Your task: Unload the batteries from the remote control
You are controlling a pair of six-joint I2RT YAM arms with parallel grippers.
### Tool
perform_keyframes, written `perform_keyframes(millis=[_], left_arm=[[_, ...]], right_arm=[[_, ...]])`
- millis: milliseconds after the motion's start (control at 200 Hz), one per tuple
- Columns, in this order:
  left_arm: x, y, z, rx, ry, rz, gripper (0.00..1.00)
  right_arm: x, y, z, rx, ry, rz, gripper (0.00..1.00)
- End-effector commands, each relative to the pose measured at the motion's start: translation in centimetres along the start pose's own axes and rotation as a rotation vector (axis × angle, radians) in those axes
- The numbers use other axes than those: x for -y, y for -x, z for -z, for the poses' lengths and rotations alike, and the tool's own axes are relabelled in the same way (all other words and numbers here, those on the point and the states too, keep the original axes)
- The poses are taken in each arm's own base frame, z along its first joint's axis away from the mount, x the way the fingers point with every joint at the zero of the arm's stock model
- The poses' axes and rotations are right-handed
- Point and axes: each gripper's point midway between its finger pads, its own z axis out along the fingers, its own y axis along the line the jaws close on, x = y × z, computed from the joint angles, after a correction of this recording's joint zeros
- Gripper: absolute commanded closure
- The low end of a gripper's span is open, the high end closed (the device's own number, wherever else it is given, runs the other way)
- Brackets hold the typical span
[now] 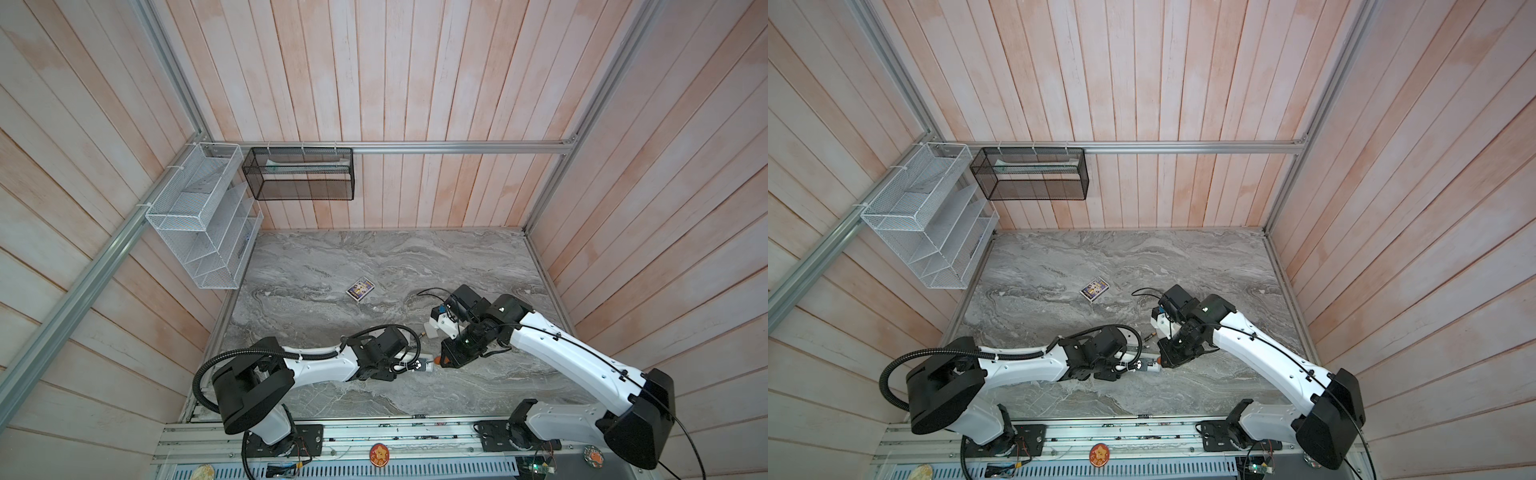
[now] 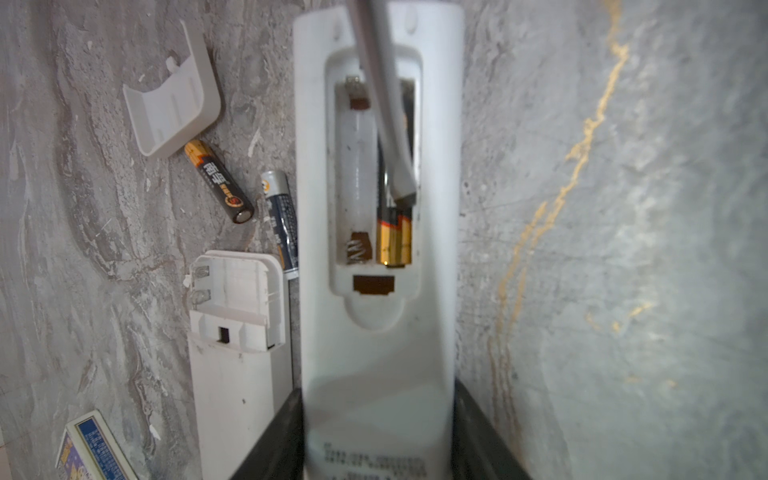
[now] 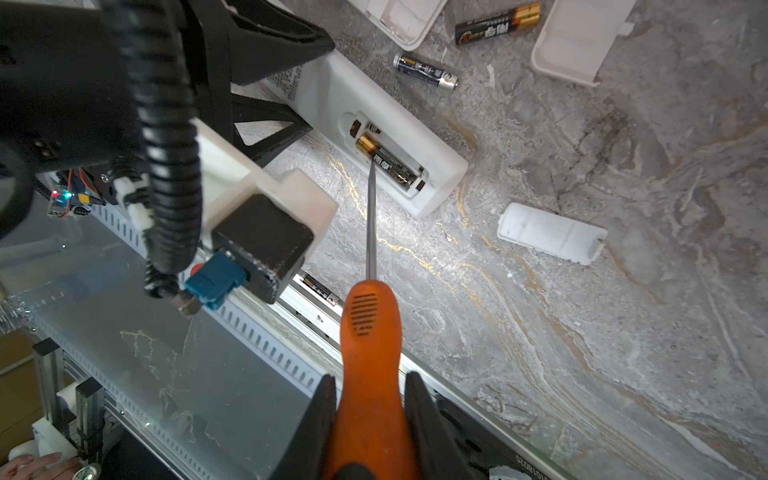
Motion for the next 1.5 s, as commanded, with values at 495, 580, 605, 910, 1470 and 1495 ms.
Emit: perform_keyframes(millis=[495,580,605,910,1470,1495], left_arm=[[5.9,-5.9,-0.8,-0.196,-0.211,-0.031,1.0],[6.0,-5.9,-0.9,-0.195,-0.215,-0.026,1.0],[5.9,-5.8,-0.8,-0.191,-0.214,-0.026,1.0],[5.6,-5.9,-0.9,-0.193,-0.201,-0.024,1.0],[5.5,-5.9,-0.9,-0.195,-0.194,-0.024,1.0],[5.5,-5.9,-0.9,-0.195,-0.194,-0.023,1.0]], right_arm=[[-0.1,1.5,1.9,0.084,0.06,-0.041,1.0],[-0.7,1.4,1.7,0.081,0.096,-0.042,1.0],[-0.7,1.4,1.7,0.086,0.102,-0.046,1.0],[0.1,-0.4,0.6,0.048,0.094,-0.1,1.0],[2.2,-2.2,1.0,0.022,0.009,-0.18,1.0],[2.2,-2.2,1.0,0.022,0.01,-0.182,1.0]])
